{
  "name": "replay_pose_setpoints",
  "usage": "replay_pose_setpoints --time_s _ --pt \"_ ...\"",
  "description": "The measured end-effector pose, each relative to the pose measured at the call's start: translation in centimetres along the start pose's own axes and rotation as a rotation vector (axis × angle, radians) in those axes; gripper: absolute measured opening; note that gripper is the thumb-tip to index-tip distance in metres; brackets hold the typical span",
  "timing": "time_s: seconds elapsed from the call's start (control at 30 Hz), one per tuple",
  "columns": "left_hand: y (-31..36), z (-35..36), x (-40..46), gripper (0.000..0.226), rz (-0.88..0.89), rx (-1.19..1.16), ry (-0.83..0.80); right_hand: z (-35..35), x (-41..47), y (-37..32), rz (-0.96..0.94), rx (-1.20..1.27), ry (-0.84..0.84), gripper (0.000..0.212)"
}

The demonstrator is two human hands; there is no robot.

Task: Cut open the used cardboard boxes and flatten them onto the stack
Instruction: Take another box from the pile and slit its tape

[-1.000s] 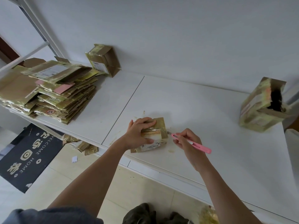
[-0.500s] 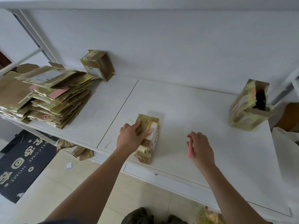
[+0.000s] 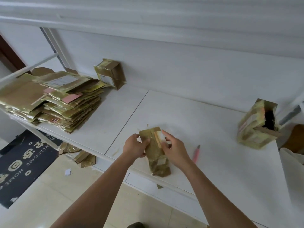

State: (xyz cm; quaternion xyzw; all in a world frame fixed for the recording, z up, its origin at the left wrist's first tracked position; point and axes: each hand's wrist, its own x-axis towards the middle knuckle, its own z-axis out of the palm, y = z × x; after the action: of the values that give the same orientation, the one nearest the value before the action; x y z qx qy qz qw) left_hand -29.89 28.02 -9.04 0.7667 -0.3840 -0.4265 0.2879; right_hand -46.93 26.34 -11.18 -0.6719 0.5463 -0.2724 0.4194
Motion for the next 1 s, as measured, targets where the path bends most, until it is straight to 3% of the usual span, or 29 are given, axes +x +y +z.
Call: replay_pose_setpoints --time_s 0.23,0.5,0.63,1.0 --pt "-1.3 -1.9 0.9 0.048 -0.104 -0.101 0.002 3.1 0.7 -1.7 -0.122 -0.31 0.023 0.037" --pt "-1.7 -2.9 1.8 0.039 -0.143 -0.189 -0.069 3.8 1.8 -3.7 -0.033 -0.517 -0.006 0.05" --pt "-1.8 -2.8 1.9 0.033 -0.109 -0.145 -0.045 4.1 2.7 -4.5 -0.005 -0.64 -0.046 0.031" --pt "-1.4 -2.6 1.5 0.03 -0.102 -0.087 -0.01 0.9 3.7 -3.6 0.06 -0.352 -0.255 0.021"
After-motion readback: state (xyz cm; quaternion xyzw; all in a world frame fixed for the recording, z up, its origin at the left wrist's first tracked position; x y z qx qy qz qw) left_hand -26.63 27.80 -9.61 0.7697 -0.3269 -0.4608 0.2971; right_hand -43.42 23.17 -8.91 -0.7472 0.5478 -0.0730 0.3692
